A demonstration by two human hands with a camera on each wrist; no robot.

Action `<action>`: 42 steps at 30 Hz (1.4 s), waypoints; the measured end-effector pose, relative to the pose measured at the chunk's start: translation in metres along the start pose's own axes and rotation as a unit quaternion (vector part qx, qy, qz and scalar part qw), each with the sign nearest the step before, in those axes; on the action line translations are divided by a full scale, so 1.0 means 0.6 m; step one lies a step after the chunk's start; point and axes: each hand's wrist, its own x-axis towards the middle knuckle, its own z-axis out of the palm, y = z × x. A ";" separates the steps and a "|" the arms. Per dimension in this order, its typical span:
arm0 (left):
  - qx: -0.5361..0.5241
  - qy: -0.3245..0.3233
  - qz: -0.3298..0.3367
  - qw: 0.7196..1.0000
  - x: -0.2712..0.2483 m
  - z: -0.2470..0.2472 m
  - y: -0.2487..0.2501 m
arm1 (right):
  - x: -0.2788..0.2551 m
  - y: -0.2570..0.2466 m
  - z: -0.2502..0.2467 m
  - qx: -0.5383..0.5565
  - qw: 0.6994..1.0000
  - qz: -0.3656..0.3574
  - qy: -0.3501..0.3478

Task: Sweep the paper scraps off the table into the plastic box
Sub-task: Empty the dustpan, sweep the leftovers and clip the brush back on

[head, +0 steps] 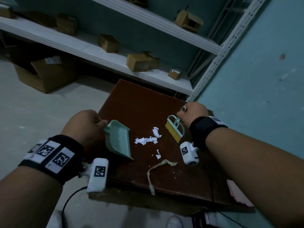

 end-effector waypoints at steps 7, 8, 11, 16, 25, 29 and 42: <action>0.077 -0.014 0.019 0.997 -0.008 0.023 0.010 | -0.008 -0.019 0.022 0.016 0.999 0.000 -0.031; 0.083 -0.015 0.014 0.996 -0.007 0.027 0.008 | -0.013 -0.025 0.025 0.027 0.999 -0.011 -0.036; 0.094 -0.007 0.004 0.996 -0.002 0.037 0.002 | -0.037 -0.056 0.033 0.046 0.996 -0.049 -0.055; 0.093 -0.008 -0.016 0.996 0.007 0.042 -0.011 | -0.075 -0.108 0.037 0.077 0.990 -0.096 -0.064; 0.068 -0.042 -0.031 0.996 0.009 0.043 -0.024 | -0.105 -0.148 0.027 0.147 0.978 -0.123 -0.082; 0.046 -0.063 -0.039 0.996 0.009 0.037 -0.031 | -0.080 -0.138 0.009 0.145 0.982 -0.113 -0.048; 0.095 -0.024 -0.027 0.995 0.003 0.018 -0.048 | -0.046 -0.141 0.040 0.027 0.994 -0.099 -0.047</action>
